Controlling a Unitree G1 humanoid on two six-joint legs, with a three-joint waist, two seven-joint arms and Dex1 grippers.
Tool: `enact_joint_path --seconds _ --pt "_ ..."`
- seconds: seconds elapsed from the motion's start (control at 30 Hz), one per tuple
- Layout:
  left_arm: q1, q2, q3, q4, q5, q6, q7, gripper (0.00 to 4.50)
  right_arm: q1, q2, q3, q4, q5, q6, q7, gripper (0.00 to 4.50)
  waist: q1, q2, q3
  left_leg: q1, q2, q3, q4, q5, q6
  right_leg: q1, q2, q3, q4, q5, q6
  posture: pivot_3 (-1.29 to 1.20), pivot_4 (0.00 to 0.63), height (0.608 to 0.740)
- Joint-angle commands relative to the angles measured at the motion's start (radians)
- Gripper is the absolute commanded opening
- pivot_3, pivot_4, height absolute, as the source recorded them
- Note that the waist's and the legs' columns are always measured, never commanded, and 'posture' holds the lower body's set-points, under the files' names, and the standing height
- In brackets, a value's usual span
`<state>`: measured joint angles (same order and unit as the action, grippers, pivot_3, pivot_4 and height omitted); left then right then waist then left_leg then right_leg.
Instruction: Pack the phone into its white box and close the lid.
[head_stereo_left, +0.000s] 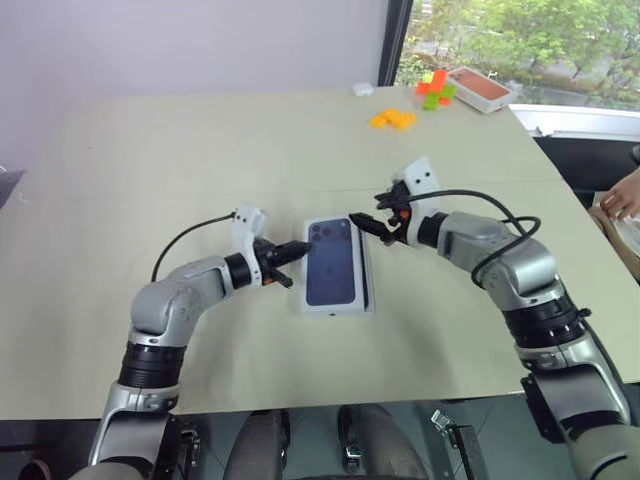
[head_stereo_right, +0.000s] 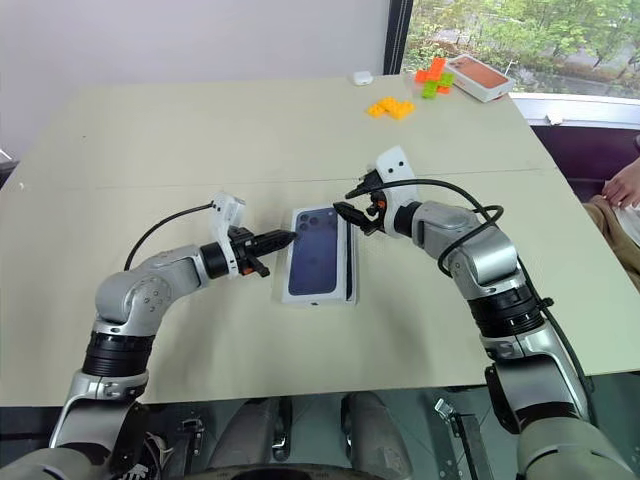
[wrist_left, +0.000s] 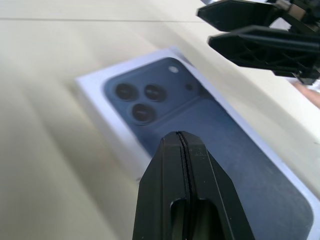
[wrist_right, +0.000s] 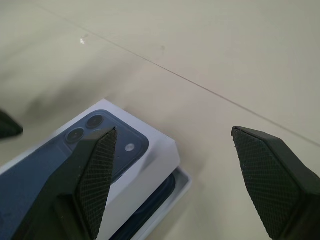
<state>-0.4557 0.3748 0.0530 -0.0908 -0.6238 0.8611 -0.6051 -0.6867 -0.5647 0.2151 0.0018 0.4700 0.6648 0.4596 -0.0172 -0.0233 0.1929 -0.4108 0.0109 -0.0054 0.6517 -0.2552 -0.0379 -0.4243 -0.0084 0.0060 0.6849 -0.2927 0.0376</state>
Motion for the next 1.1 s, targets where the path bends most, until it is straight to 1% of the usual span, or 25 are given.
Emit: enact_joint_path --seconds 0.03,0.17,0.23,0.27,0.3,0.33,0.4,0.47,0.53,0.6,0.73,0.8,0.83,0.93,1.1 --pt "0.020 0.055 0.051 -0.057 -0.005 -0.008 -0.005 0.00 0.007 -0.001 0.004 -0.029 -0.074 -0.066 0.052 2.99 0.000 0.000 0.000 0.000 0.000 0.000 0.000 0.000 0.000 0.000 0.000 0.000 0.000 0.000 0.000 0.00 0.150 0.740" --pt "0.040 0.104 0.048 -0.059 -0.001 0.002 -0.023 0.00 0.006 0.002 0.006 -0.013 -0.150 -0.109 0.080 0.94 0.003 0.000 0.000 0.000 0.000 0.000 0.000 0.000 0.000 0.000 0.000 0.000 0.000 0.000 0.000 0.00 0.150 0.740" --pt "0.043 0.128 0.023 -0.050 0.007 0.027 -0.035 0.00 -0.007 -0.014 0.016 0.013 -0.209 -0.147 0.095 0.02 0.003 0.000 0.000 0.000 0.000 0.000 0.001 0.000 0.000 0.000 0.000 0.000 0.000 0.000 0.000 0.00 0.150 0.740" --pt "0.043 0.138 0.006 -0.047 0.017 0.029 -0.041 0.00 -0.013 -0.027 0.028 0.027 -0.248 -0.174 0.105 0.02 0.003 0.000 0.000 0.000 0.000 0.000 0.001 0.000 0.000 0.000 0.000 0.000 0.000 0.000 0.000 0.00 0.150 0.740" --pt "0.035 0.134 0.004 -0.032 -0.001 0.075 -0.036 0.00 -0.015 -0.044 0.045 0.045 -0.286 -0.197 0.124 0.02 0.004 0.000 0.000 0.000 0.000 0.000 0.001 0.000 0.000 0.000 0.000 0.000 0.000 0.000 0.000 0.00 0.150 0.740" --pt "0.023 0.122 0.016 -0.011 -0.033 0.131 -0.025 0.00 -0.016 -0.056 0.056 0.059 -0.314 -0.209 0.139 0.02 0.006 0.000 0.000 0.000 -0.001 0.000 0.001 0.000 0.000 0.000 -0.001 0.000 0.000 0.000 0.000 0.00 0.150 0.740" --pt "0.003 0.101 0.019 0.016 -0.059 0.185 -0.022 0.00 -0.014 -0.095 0.100 0.075 -0.392 -0.248 0.178 0.02 0.006 0.000 0.000 0.000 -0.001 0.000 0.002 0.000 0.000 0.001 -0.001 0.000 0.000 0.000 0.000 0.00 0.150 0.740" --pt "-0.008 0.089 0.010 0.025 -0.058 0.199 -0.029 0.00 -0.010 -0.117 0.121 0.077 -0.440 -0.268 0.205 0.02 0.004 0.000 0.000 0.000 -0.001 0.000 0.002 0.000 0.000 0.001 -0.001 0.000 0.000 0.000 0.000 0.00 0.150 0.740" --pt "-0.019 0.087 -0.012 0.027 -0.043 0.195 -0.037 0.00 -0.003 -0.127 0.115 0.072 -0.455 -0.271 0.230 0.02 0.001 0.000 0.000 0.000 -0.001 0.000 0.002 0.000 0.000 0.001 -0.001 0.000 0.000 0.000 0.000 0.00 0.150 0.740" --pt "-0.034 0.088 -0.040 0.033 -0.024 0.194 -0.039 0.00 0.015 -0.138 0.106 0.049 -0.445 -0.267 0.280 0.02 0.002 0.000 0.000 0.001 0.000 0.000 0.002 0.000 0.000 0.001 0.000 0.000 0.001 0.000 0.000 0.00 0.150 0.740" --pt "-0.047 0.078 -0.077 0.030 -0.012 0.189 -0.047 0.00 0.051 -0.143 0.055 -0.008 -0.370 -0.210 0.382 0.02 0.002 0.000 0.000 0.001 0.000 0.000 0.002 0.000 0.000 0.001 0.000 0.000 0.002 0.000 0.000 0.00 0.150 0.740" --pt "-0.046 0.069 -0.097 0.030 -0.006 0.190 -0.047 0.00 0.064 -0.163 0.050 -0.023 -0.370 -0.210 0.423 0.02 0.003 0.000 0.000 0.001 -0.001 0.000 0.002 0.000 0.000 0.001 -0.001 0.000 0.002 0.000 0.000 0.00 0.150 0.740" --pt "-0.042 0.063 -0.109 0.032 -0.001 0.187 -0.049 0.00 0.062 -0.158 0.032 -0.038 -0.339 -0.171 0.440 0.02 0.004 0.000 0.000 0.001 -0.001 0.000 0.003 0.000 0.000 0.001 -0.001 0.000 0.002 0.000 0.000 0.00 0.150 0.740" --pt "-0.043 0.045 -0.124 0.046 0.012 0.179 -0.048 0.00 0.048 -0.134 0.001 -0.070 -0.289 -0.099 0.457 0.02 0.004 0.000 0.000 0.001 -0.001 0.000 0.005 0.000 0.000 0.002 -0.001 0.000 0.003 0.000 0.000 0.00 0.150 0.740" --pt "-0.061 0.026 -0.134 0.049 0.041 0.128 -0.054 0.00 0.057 -0.132 0.014 -0.102 -0.302 -0.082 0.466 0.02 0.005 0.000 0.000 0.001 -0.001 -0.001 0.008 0.000 0.000 0.003 0.000 0.000 0.005 0.000 0.000 0.00 0.150 0.740"
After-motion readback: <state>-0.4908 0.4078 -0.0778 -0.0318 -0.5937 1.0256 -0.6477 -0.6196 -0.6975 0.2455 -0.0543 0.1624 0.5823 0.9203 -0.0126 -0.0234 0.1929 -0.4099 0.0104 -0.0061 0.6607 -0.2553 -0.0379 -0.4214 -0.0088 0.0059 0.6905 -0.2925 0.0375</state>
